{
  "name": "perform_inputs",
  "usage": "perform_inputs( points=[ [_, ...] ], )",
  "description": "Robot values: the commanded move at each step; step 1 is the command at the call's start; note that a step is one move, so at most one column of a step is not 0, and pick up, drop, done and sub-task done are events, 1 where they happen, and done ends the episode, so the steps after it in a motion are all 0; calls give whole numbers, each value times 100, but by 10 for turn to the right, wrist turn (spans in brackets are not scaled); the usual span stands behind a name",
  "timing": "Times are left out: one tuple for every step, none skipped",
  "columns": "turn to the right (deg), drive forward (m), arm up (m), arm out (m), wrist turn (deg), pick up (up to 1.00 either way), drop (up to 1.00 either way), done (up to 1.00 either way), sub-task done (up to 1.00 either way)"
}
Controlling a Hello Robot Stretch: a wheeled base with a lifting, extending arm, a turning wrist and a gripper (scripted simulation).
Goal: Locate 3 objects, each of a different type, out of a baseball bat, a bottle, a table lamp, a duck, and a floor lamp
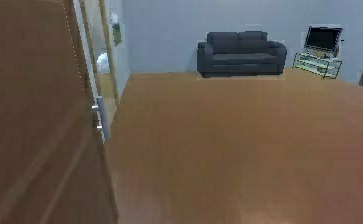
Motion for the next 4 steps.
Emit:
perform_inputs(
  points=[
    [0,90,0,0,0,0,0,0,0],
    [-90,0,0,0,0,0,0,0,0],
    [0,40,0,0,0,0,0,0,0],
    [-120,0,0,0,0,0,0,0,0]
  ],
)
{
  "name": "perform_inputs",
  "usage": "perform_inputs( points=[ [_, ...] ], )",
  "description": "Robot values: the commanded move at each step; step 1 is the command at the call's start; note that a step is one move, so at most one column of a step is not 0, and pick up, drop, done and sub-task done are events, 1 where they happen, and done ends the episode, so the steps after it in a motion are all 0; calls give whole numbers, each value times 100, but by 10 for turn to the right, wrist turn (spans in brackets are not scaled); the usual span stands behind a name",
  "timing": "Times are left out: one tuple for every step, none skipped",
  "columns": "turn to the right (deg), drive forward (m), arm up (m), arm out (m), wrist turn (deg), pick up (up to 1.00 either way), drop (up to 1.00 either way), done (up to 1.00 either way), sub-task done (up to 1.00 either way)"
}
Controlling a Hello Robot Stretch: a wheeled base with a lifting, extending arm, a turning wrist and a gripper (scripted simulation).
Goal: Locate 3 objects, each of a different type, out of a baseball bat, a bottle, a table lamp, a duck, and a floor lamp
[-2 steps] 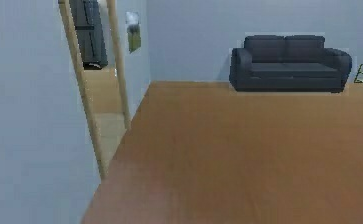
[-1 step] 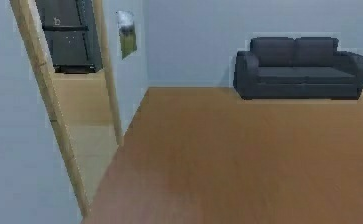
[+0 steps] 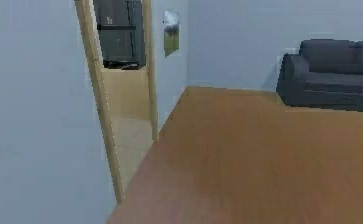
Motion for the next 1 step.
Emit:
perform_inputs(
  points=[
    [0,100,0,0,0,0,0,0,0]
  ],
)
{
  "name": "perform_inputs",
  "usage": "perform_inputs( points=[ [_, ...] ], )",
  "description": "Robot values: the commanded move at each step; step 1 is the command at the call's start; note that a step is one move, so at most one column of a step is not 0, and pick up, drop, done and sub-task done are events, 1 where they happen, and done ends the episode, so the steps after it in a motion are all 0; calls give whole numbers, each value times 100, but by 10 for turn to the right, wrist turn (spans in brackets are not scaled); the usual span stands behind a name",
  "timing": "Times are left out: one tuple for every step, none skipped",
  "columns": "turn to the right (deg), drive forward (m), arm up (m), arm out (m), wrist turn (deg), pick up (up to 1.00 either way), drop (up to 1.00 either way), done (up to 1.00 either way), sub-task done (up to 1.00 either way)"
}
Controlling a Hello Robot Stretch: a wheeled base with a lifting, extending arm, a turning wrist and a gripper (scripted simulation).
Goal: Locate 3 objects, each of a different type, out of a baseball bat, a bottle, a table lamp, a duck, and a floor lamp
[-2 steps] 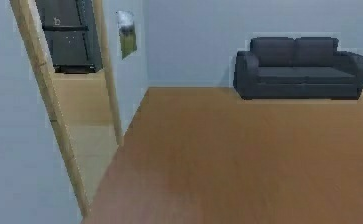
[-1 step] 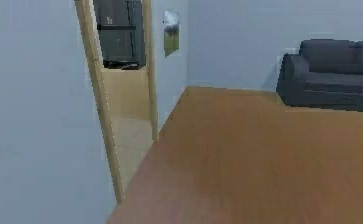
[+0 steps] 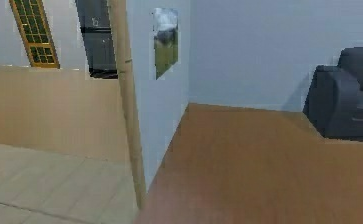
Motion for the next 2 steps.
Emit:
perform_inputs(
  points=[
    [-30,0,0,0,0,0,0,0,0],
    [0,50,0,0,0,0,0,0,0]
  ],
)
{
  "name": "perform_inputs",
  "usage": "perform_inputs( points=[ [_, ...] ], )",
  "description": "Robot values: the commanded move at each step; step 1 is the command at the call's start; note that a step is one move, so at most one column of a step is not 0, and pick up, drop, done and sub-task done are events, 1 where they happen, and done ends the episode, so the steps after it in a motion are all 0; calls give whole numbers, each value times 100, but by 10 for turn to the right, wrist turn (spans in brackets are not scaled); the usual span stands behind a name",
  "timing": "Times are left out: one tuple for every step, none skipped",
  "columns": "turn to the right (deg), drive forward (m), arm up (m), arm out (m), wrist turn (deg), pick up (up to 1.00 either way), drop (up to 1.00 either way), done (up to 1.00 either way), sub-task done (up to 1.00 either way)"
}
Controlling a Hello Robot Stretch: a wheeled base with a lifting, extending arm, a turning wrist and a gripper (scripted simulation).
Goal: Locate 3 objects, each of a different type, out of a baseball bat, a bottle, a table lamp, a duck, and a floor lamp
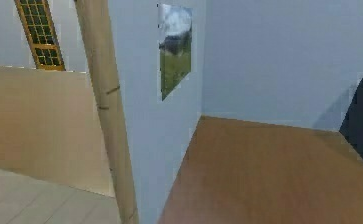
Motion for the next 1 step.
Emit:
perform_inputs(
  points=[
    [-450,0,0,0,0,0,0,0,0]
  ],
)
